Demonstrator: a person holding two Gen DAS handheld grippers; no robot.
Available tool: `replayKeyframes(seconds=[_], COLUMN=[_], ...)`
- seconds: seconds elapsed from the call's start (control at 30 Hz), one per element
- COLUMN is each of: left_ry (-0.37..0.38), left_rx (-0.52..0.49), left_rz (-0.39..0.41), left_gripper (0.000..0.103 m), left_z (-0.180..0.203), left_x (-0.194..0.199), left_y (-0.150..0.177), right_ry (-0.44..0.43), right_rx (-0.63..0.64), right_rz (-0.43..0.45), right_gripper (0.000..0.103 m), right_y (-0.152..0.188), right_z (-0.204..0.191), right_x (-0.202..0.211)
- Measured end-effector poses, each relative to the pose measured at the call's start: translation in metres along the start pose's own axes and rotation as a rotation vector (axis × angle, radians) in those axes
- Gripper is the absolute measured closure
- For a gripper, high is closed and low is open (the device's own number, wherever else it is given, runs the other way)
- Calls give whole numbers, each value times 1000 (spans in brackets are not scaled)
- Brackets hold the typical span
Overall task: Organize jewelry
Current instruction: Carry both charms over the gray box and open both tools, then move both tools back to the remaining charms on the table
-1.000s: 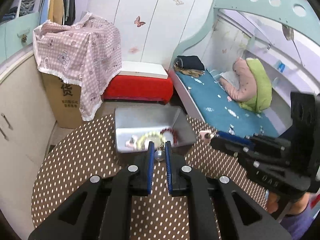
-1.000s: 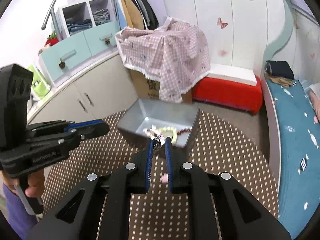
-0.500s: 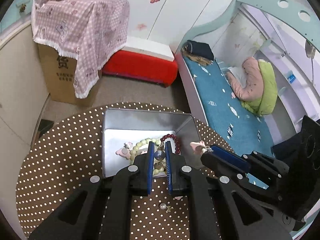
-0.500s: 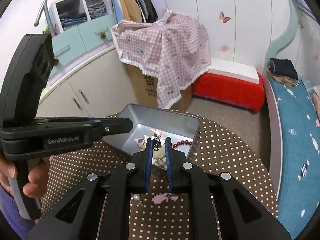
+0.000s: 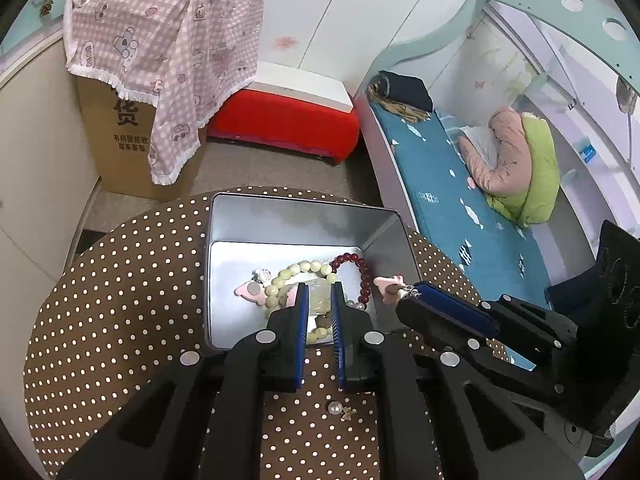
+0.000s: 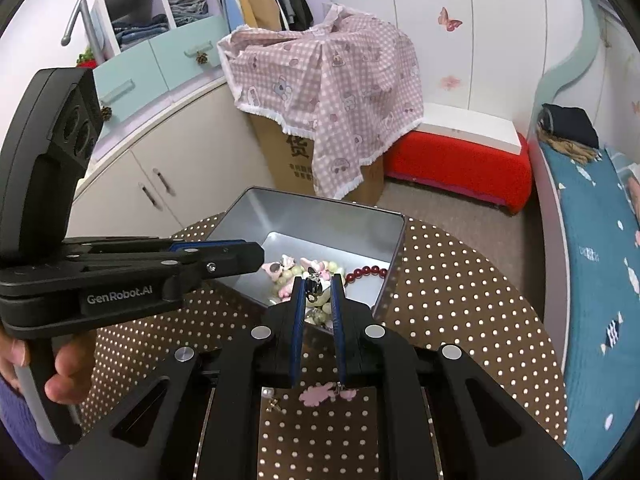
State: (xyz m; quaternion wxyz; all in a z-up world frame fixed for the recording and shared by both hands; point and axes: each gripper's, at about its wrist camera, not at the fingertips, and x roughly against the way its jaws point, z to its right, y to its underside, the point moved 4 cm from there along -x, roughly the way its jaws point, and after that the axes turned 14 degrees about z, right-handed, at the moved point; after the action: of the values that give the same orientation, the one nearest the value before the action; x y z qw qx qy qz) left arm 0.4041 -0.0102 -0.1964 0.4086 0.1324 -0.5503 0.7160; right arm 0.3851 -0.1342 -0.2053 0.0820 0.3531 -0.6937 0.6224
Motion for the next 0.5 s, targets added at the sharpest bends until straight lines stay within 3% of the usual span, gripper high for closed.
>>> replayKeyframes(seconds=[0.07, 0.13, 0.43, 0.5], left_ry=[2, -6, 7, 3], left_rx=[-2, -3, -8, -12], left_rz=[0, 7, 20, 29], left_gripper=[91, 81, 80, 73], left_z=[1, 1, 5, 6], left_x=[1, 3, 13, 18], left_y=[0, 1, 4, 6], right_ry=[0, -1, 8, 12], right_rx=[-3, -3, -8, -7], right_rz=[-2, -4, 5, 7], right_gripper=[90, 90, 88, 88], right_y=[0, 1, 0, 0], right_z=[0, 0, 2, 2], right_x=[-1, 0, 4, 7])
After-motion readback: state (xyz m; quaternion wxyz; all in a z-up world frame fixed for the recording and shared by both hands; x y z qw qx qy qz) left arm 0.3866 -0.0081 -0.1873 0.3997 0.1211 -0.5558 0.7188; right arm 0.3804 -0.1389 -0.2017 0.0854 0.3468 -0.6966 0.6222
